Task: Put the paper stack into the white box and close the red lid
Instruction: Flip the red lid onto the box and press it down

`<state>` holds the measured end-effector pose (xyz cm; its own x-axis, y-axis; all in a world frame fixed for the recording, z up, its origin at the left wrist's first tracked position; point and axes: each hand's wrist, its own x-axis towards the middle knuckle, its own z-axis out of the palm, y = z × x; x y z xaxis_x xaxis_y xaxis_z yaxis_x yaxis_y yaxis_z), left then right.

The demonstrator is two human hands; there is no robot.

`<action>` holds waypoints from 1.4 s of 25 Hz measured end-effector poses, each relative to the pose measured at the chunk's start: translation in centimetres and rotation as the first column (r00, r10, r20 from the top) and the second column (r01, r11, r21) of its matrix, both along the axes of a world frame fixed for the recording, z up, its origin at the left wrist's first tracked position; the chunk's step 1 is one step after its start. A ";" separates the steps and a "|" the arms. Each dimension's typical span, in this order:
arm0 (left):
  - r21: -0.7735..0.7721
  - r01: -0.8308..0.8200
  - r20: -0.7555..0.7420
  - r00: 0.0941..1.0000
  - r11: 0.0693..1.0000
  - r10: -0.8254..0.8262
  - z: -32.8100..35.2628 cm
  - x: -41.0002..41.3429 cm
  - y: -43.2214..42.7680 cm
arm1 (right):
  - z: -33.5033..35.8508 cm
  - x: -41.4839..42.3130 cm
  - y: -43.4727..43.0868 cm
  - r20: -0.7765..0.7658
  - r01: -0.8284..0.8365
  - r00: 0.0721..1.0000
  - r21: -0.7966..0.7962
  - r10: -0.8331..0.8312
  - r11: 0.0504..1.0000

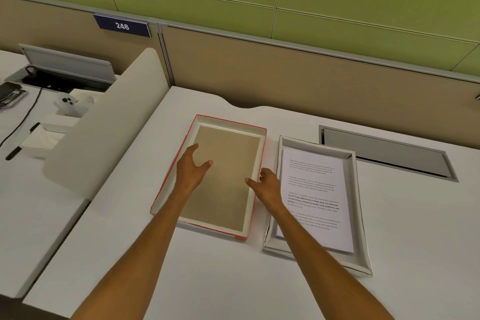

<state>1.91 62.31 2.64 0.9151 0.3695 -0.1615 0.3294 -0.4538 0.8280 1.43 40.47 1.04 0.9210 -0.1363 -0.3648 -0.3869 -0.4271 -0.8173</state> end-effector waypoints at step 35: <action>0.407 -0.208 0.171 0.974 0.889 0.150 9.7 -2.4 -1.7 | 11.7 5.0 12.2 0.049 -0.198 0.980 0.413 0.195 0.889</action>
<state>-0.44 60.62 12.32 0.8290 0.5353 0.1619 0.3396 -0.7118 0.6148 6.41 52.65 12.73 0.9155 0.2094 -0.3434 -0.3252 -0.1172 -0.9384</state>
